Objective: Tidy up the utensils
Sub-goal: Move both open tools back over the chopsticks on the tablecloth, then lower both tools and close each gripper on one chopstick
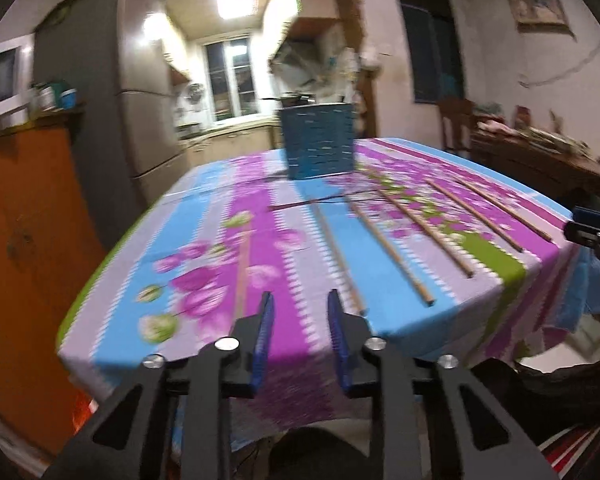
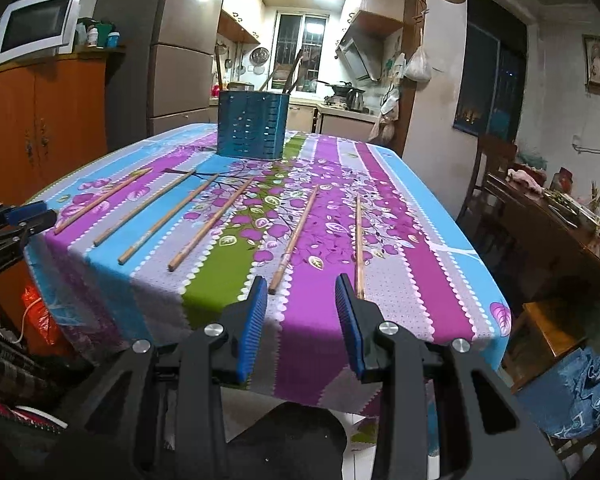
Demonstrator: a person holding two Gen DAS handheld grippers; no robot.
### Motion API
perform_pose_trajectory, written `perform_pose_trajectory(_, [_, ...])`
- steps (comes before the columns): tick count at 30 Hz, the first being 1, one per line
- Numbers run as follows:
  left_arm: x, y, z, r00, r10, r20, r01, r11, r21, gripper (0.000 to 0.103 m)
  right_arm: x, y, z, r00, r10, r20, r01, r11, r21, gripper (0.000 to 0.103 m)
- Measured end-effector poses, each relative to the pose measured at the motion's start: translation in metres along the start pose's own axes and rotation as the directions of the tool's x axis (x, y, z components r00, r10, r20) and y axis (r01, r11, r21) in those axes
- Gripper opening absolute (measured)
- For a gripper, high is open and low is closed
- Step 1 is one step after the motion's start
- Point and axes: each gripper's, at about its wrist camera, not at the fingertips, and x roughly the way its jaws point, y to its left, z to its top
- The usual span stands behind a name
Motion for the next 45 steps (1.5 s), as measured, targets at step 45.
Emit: perform_pose_trajectory(45, [0.047, -0.029, -0.019, 0.998, 0.022, 0.050, -0.022, 1.000, -0.003, 0.024, 0.066, 0.022, -0.004, 0.999, -0.024, -0.033, 0.027, 0.997, 0.076, 0.010])
